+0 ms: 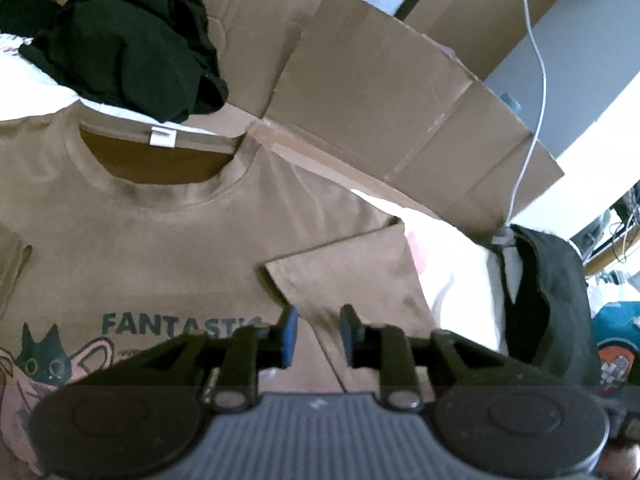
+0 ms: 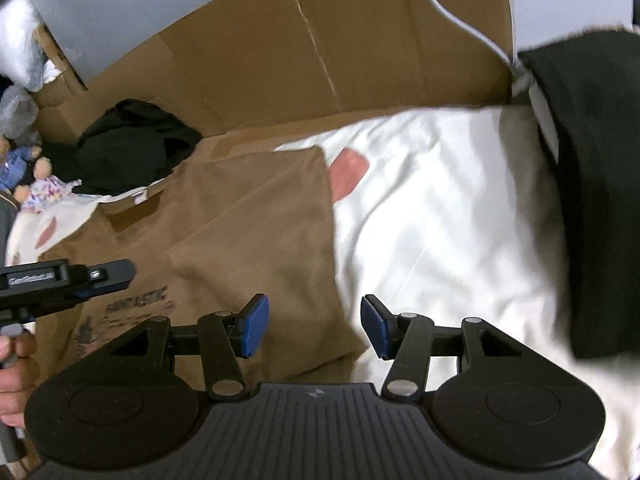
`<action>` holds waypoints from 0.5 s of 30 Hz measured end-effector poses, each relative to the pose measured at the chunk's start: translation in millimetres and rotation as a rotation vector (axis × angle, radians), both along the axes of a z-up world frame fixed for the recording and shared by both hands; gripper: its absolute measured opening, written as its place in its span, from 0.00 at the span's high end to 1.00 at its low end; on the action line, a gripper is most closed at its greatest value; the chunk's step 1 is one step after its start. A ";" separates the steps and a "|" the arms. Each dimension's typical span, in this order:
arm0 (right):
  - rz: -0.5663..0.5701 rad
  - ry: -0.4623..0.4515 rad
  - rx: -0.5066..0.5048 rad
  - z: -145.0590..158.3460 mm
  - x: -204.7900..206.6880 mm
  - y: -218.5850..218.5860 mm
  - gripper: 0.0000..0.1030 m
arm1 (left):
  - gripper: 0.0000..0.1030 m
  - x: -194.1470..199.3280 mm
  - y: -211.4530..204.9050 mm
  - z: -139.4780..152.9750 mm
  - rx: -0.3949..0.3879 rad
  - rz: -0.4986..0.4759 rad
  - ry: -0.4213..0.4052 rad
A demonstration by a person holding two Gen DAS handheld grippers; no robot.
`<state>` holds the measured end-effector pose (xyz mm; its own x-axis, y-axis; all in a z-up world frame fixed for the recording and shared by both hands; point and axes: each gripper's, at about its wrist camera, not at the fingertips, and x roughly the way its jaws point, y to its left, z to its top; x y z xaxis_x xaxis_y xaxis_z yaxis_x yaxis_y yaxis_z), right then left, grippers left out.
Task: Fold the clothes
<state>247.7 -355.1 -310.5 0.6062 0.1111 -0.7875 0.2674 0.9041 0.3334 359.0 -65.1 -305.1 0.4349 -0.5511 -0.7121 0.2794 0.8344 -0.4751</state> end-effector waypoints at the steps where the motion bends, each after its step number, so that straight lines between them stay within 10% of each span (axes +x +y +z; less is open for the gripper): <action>1: -0.002 0.013 0.028 -7.2 -2.3 6.9 0.45 | 0.74 2.7 1.1 -1.7 0.002 0.014 -0.001; 15: -0.106 0.064 0.196 -50.0 -4.6 42.0 0.47 | 0.72 43.3 -2.9 -37.2 0.055 0.070 -0.019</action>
